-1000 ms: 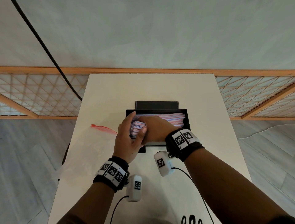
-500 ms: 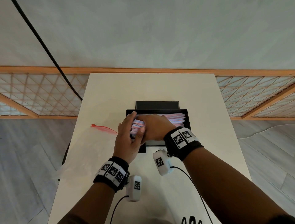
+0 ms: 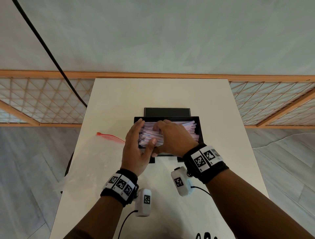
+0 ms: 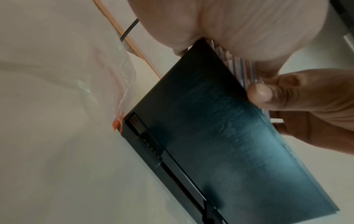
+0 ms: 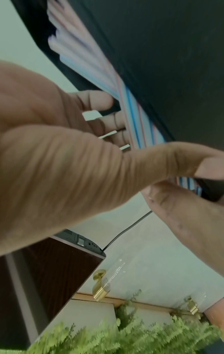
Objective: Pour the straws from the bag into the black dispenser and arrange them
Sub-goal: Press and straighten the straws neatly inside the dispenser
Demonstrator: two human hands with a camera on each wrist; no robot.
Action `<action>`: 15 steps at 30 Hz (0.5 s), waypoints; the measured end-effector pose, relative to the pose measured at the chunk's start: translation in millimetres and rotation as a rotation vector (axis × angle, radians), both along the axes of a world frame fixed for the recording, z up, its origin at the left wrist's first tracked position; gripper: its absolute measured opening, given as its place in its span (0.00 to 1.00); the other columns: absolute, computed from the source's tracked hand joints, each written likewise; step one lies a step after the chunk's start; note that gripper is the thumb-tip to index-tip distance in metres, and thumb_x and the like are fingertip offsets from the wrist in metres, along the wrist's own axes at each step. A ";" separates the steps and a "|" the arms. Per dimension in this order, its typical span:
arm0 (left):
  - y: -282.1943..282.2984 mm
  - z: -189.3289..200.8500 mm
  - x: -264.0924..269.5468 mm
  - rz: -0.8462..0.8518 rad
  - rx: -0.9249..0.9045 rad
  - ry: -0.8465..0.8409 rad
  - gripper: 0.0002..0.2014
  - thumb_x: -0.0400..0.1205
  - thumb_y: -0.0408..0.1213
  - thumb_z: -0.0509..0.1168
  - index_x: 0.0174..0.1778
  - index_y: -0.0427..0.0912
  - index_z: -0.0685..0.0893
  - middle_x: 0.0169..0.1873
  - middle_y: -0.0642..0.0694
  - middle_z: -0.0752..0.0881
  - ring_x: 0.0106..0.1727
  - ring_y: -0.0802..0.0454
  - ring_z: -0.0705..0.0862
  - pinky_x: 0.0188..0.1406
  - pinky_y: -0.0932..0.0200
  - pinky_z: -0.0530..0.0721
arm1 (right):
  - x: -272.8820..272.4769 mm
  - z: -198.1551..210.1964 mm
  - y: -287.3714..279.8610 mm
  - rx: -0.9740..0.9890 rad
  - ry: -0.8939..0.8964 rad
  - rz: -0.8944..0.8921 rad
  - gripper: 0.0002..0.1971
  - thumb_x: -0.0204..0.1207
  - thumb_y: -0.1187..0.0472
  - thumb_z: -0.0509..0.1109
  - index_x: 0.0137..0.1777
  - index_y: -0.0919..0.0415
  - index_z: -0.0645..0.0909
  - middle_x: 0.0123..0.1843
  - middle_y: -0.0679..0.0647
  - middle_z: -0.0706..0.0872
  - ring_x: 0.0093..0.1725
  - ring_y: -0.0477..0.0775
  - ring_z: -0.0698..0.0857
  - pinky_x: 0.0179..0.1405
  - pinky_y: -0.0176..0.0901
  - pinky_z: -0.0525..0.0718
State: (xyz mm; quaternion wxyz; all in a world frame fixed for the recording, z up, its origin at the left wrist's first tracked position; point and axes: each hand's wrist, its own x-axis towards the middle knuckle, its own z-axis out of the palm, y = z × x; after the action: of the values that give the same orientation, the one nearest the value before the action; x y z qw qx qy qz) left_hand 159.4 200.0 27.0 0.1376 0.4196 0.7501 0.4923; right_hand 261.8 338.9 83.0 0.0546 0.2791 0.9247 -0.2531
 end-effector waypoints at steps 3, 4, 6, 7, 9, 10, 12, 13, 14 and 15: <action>1.8 -1.4 -0.1 0.000 -0.015 -0.003 0.32 0.83 0.55 0.63 0.82 0.47 0.70 0.79 0.51 0.74 0.77 0.52 0.76 0.72 0.49 0.80 | -3.3 -5.8 -3.7 -0.080 -0.003 0.015 0.34 0.55 0.43 0.85 0.61 0.53 0.82 0.55 0.52 0.86 0.53 0.56 0.85 0.54 0.56 0.86; 2.1 -1.8 -0.7 0.000 -0.020 -0.007 0.31 0.83 0.55 0.63 0.82 0.48 0.70 0.78 0.52 0.75 0.77 0.53 0.76 0.72 0.50 0.80 | -5.1 -7.5 -4.5 -0.093 0.006 0.018 0.31 0.56 0.45 0.86 0.59 0.54 0.83 0.53 0.52 0.87 0.51 0.56 0.85 0.52 0.55 0.87; 2.1 -2.6 -2.0 -0.004 -0.034 -0.008 0.29 0.84 0.54 0.62 0.81 0.49 0.71 0.78 0.53 0.75 0.76 0.53 0.76 0.72 0.51 0.80 | -8.3 -9.6 -5.9 -0.111 0.027 0.018 0.28 0.58 0.49 0.86 0.57 0.56 0.83 0.52 0.53 0.89 0.50 0.57 0.87 0.51 0.53 0.87; 1.8 -3.1 -2.6 -0.007 -0.038 -0.009 0.28 0.85 0.52 0.62 0.81 0.49 0.71 0.78 0.53 0.76 0.77 0.53 0.76 0.73 0.50 0.79 | -9.4 -10.0 -6.7 -0.127 0.037 0.015 0.28 0.59 0.51 0.86 0.58 0.56 0.83 0.52 0.53 0.89 0.51 0.57 0.87 0.50 0.50 0.86; 1.8 -4.3 -3.2 -0.011 -0.038 -0.017 0.26 0.86 0.49 0.62 0.81 0.50 0.71 0.78 0.53 0.76 0.78 0.51 0.75 0.73 0.46 0.78 | -11.4 -11.1 -8.6 -0.156 0.060 0.016 0.32 0.60 0.53 0.86 0.65 0.55 0.81 0.55 0.53 0.90 0.52 0.56 0.87 0.49 0.48 0.84; 1.8 -4.3 -3.3 -0.010 -0.035 -0.021 0.25 0.86 0.48 0.62 0.81 0.50 0.71 0.78 0.53 0.76 0.77 0.51 0.75 0.73 0.45 0.78 | -12.5 -11.6 -9.6 -0.163 0.069 0.020 0.34 0.60 0.53 0.86 0.67 0.55 0.80 0.56 0.53 0.90 0.52 0.56 0.87 0.50 0.48 0.84; 2.0 -4.9 -3.8 -0.011 -0.030 -0.036 0.25 0.87 0.48 0.62 0.81 0.53 0.71 0.77 0.55 0.76 0.77 0.51 0.76 0.71 0.43 0.80 | -15.0 -12.2 -10.9 -0.172 0.075 0.028 0.35 0.61 0.52 0.85 0.70 0.54 0.79 0.57 0.52 0.90 0.53 0.57 0.88 0.52 0.49 0.86; 2.0 -6.2 -4.3 -0.012 -0.029 -0.049 0.25 0.87 0.49 0.62 0.81 0.54 0.71 0.77 0.56 0.76 0.76 0.51 0.76 0.69 0.42 0.82 | -16.1 -12.1 -11.0 -0.177 0.074 0.036 0.36 0.62 0.52 0.85 0.71 0.53 0.79 0.58 0.52 0.90 0.54 0.57 0.88 0.52 0.49 0.86; 1.7 -7.3 -4.9 -0.013 -0.027 -0.071 0.25 0.86 0.51 0.62 0.81 0.56 0.70 0.76 0.57 0.76 0.76 0.51 0.77 0.66 0.41 0.84 | -16.9 -11.4 -10.5 -0.184 0.071 0.046 0.36 0.62 0.53 0.85 0.71 0.53 0.79 0.58 0.51 0.90 0.54 0.56 0.88 0.53 0.49 0.86; 1.7 -7.8 -5.2 -0.014 -0.023 -0.107 0.26 0.86 0.53 0.62 0.81 0.59 0.70 0.75 0.58 0.76 0.75 0.51 0.77 0.63 0.39 0.86 | -17.5 -9.8 -9.9 -0.188 0.066 0.057 0.36 0.62 0.53 0.85 0.71 0.53 0.79 0.58 0.51 0.90 0.54 0.56 0.88 0.53 0.48 0.86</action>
State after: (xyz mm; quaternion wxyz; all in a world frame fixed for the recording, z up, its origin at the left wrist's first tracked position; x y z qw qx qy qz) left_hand 154.2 201.7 19.1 0.1856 0.3966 0.7442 0.5044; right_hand 244.3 329.1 73.1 0.0572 0.2381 0.9057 -0.3460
